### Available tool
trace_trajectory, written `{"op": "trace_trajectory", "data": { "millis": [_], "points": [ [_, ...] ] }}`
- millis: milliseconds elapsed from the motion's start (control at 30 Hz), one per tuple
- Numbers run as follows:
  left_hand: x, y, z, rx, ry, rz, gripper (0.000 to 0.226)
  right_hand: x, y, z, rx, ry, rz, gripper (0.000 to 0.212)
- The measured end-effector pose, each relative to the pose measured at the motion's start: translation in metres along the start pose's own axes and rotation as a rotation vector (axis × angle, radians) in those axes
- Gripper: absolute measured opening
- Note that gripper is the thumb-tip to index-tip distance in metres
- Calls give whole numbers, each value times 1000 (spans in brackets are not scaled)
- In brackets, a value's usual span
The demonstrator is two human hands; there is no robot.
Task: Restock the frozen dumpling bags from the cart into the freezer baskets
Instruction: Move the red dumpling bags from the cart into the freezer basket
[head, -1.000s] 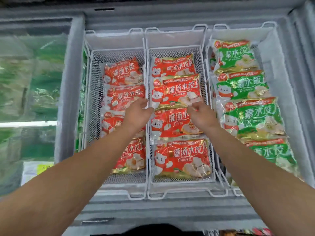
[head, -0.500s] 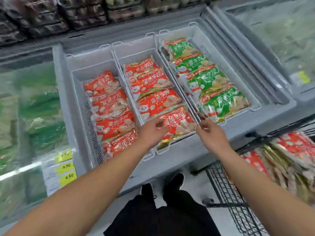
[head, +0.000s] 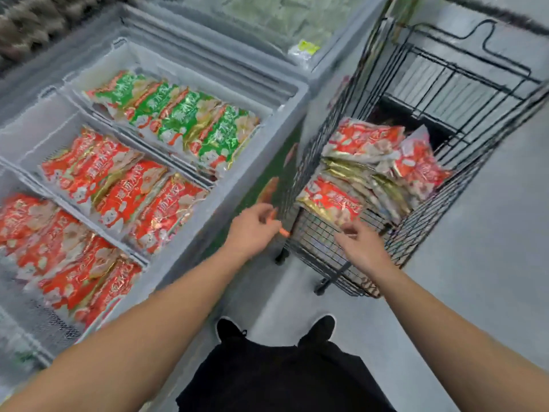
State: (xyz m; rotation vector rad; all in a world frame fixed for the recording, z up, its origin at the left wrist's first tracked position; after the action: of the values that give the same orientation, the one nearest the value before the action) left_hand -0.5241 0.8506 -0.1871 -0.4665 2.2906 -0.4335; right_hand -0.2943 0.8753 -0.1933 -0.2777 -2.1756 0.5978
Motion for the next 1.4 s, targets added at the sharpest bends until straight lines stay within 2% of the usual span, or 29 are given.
{"op": "trace_trajectory", "data": {
  "millis": [67, 267, 433, 567, 767, 967, 1067, 1233, 1333, 1400],
  "points": [
    [-28, 6, 30, 28, 46, 3, 49, -31, -1, -32, -19, 19, 31, 31],
    [-85, 27, 97, 69, 95, 1, 49, -92, 23, -94, -25, 62, 113, 37],
    [-105, 55, 124, 148, 193, 4, 52, -111, 54, -105, -12, 135, 157, 34],
    [-105, 96, 142, 204, 172, -38, 50, -117, 89, -99, 4, 173, 212, 36],
    [-95, 178, 180, 314, -43, -270, 54, -131, 160, -74, 15, 211, 368, 35],
    [-68, 249, 227, 333, -209, -505, 33, -156, 223, -36, 4, 293, 554, 33],
    [-47, 280, 255, 359, -346, -707, 35, -178, 257, -14, -13, 347, 644, 34],
    [-24, 314, 294, 280, -479, -893, 48, -208, 307, 7, -106, 384, 729, 47],
    [-16, 334, 315, 243, -515, -969, 25, -229, 336, 23, -159, 432, 767, 53],
    [-11, 341, 325, 209, -524, -995, 23, -238, 349, 31, -185, 513, 772, 56]
  ]
}}
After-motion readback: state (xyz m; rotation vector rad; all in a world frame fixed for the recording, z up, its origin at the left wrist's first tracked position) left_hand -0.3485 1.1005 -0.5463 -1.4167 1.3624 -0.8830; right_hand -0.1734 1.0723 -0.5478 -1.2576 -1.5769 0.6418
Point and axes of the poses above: each hand's wrist, its own y-axis towards the middle knuckle, its own z-axis out of the palm, x = y × z, the point moved 2 cm from there along y, towards the middle knuckle, and after that the axes turned 8 degrees about y, right-handed, at the moved point
